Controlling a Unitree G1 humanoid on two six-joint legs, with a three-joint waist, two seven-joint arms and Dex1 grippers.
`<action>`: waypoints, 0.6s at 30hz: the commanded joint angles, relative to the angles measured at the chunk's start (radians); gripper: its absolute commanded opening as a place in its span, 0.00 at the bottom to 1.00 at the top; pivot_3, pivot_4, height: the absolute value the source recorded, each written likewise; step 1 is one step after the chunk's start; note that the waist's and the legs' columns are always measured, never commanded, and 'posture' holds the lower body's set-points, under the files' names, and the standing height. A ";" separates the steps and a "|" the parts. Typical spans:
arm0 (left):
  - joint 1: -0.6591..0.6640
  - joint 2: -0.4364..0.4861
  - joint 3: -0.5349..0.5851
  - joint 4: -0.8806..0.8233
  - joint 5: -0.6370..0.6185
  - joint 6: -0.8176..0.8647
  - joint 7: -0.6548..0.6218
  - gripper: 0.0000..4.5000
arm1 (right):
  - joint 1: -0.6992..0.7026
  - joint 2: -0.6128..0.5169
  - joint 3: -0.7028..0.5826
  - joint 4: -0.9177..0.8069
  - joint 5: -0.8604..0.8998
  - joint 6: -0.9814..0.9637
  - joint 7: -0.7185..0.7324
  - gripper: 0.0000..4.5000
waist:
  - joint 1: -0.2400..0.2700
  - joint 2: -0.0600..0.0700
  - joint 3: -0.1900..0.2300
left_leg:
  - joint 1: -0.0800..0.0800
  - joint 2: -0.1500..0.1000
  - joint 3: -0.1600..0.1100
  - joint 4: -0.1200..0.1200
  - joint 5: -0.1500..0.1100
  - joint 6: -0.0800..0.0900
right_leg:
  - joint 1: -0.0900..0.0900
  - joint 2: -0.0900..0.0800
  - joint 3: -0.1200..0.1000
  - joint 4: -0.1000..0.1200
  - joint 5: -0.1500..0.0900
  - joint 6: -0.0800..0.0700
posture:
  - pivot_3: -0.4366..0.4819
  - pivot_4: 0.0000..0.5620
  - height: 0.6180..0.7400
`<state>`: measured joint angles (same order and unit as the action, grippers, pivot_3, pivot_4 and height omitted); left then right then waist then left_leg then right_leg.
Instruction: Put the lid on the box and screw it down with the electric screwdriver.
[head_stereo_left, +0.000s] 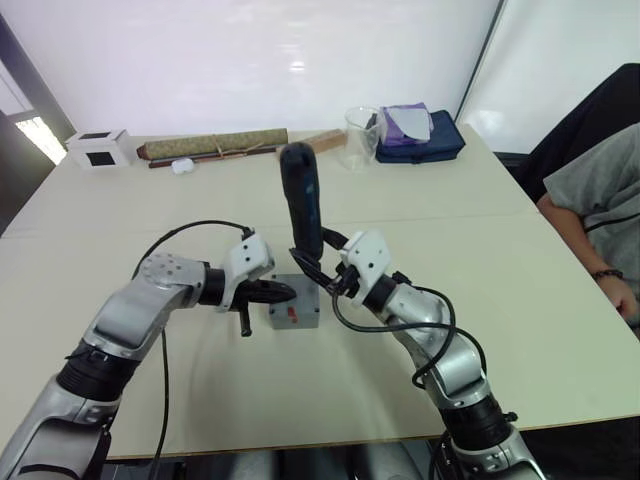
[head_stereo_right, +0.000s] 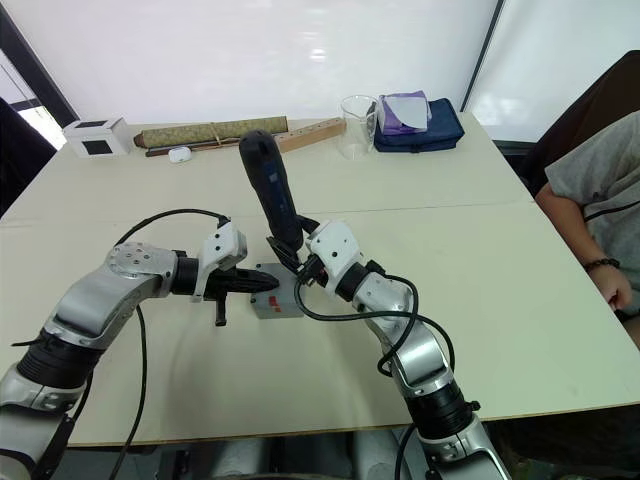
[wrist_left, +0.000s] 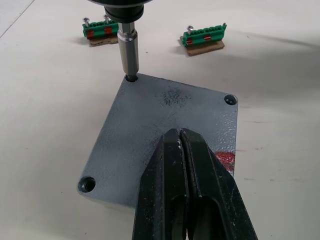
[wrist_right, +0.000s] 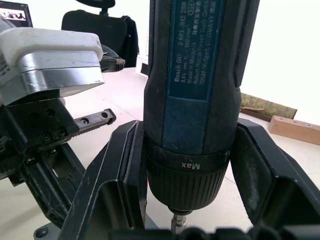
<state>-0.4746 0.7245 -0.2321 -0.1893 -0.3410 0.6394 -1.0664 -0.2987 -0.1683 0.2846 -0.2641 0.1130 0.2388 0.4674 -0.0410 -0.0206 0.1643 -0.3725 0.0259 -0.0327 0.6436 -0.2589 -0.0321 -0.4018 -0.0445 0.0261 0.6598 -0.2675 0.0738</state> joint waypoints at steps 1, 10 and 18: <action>0.024 0.007 -0.031 0.010 0.024 0.011 -0.003 0.00 | 0.039 -0.018 -0.003 0.068 -0.003 0.077 0.001 0.48 | 0.000 0.000 -0.001 | 0.000 0.000 0.000 0.000 0.000 0.000 | 0.000 0.000 0.000 0.000 0.000 0.000 | 0.48 0.27 1.00; 0.023 0.007 -0.035 0.017 0.032 0.005 -0.007 0.00 | 0.045 -0.029 -0.003 0.074 0.011 0.119 0.009 0.48 | 0.000 0.001 -0.003 | 0.000 0.000 0.000 -0.001 0.000 0.000 | 0.001 0.000 0.000 -0.002 0.000 0.000 | 0.48 0.27 1.00; 0.026 0.008 -0.039 0.021 0.035 -0.002 -0.008 0.00 | 0.043 -0.029 0.004 0.080 0.007 0.125 0.006 0.48 | 0.001 0.001 -0.008 | 0.001 0.001 -0.001 -0.005 0.000 0.000 | 0.003 0.000 -0.001 -0.008 0.000 -0.001 | 0.48 0.27 1.00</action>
<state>-0.4708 0.7245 -0.2413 -0.1874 -0.3323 0.6244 -1.0686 -0.3009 -0.1718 0.2696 -0.2639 0.1418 0.2779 0.4712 -0.0404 -0.0198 0.1568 -0.3709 0.0265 -0.0332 0.6373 -0.2591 -0.0319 -0.3986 -0.0446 0.0253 0.6505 -0.2680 0.0729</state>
